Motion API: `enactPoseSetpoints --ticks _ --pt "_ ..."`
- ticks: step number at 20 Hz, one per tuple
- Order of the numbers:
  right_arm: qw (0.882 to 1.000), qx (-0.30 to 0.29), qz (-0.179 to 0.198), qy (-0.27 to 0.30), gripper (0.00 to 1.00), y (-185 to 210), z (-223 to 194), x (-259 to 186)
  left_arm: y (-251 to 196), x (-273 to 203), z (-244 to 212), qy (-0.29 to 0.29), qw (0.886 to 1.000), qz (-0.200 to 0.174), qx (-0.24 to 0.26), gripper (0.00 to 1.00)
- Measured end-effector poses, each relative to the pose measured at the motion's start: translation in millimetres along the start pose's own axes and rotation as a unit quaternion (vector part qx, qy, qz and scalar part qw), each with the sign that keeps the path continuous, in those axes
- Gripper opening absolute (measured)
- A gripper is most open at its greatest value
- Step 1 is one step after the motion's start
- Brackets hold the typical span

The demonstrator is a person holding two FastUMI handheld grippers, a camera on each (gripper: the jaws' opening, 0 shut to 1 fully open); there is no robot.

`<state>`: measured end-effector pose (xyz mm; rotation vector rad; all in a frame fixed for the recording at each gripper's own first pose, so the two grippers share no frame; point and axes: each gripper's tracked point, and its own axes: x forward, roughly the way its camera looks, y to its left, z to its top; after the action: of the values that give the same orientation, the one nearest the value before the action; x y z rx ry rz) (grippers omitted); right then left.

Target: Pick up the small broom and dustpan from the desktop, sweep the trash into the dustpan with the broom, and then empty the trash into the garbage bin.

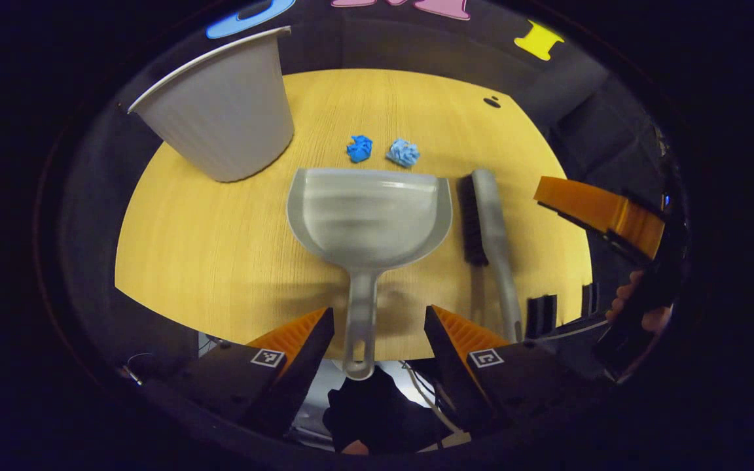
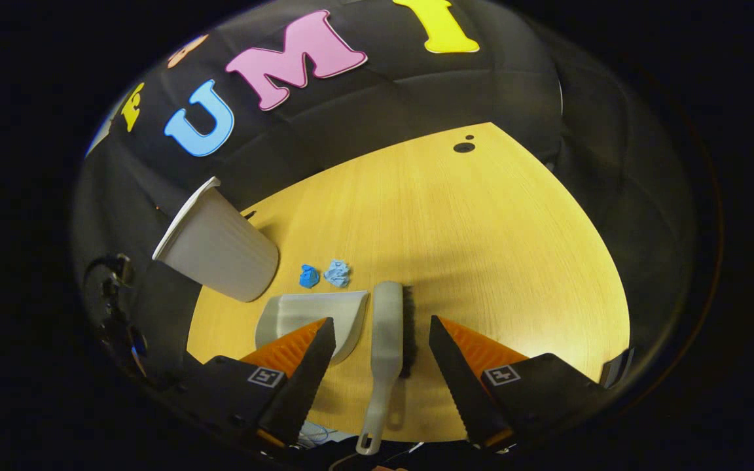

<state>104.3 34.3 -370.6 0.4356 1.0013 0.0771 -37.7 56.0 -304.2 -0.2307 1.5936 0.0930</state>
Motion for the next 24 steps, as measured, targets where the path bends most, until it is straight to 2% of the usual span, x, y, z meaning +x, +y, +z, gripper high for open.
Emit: enactPoseSetpoints --ticks 1,4,8,14,20,22,24 --pt "1.0 0.005 -0.002 0.004 0.95 -5 2 3 4 3 -2 0.017 1.0 0.007 0.004 0.84" --pt "0.999 0.028 -0.012 0.02 0.95 -17 1 12 -1 12 2 0.059 0.998 -0.012 -0.005 0.85" --pt "0.998 0.039 -0.039 0.022 0.95 -31 1 16 4 38 36 0.069 0.997 -0.004 0.023 0.84" --pt "0.996 0.043 -0.058 0.05 0.95 -25 -18 16 13 68 47 0.097 0.995 0.007 0.036 0.85" --pt "0.994 0.011 -0.076 0.081 0.94 -14 -44 19 13 72 52 0.104 0.993 0.015 0.053 0.84" --pt "0.991 -0.007 -0.081 0.106 0.94 -10 -58 25 15 70 51 0.116 0.991 0.014 0.067 0.81" --pt "0.989 -0.027 -0.085 0.118 0.95 -5 -66 32 12 71 48 0.115 0.992 0.013 0.049 0.77"
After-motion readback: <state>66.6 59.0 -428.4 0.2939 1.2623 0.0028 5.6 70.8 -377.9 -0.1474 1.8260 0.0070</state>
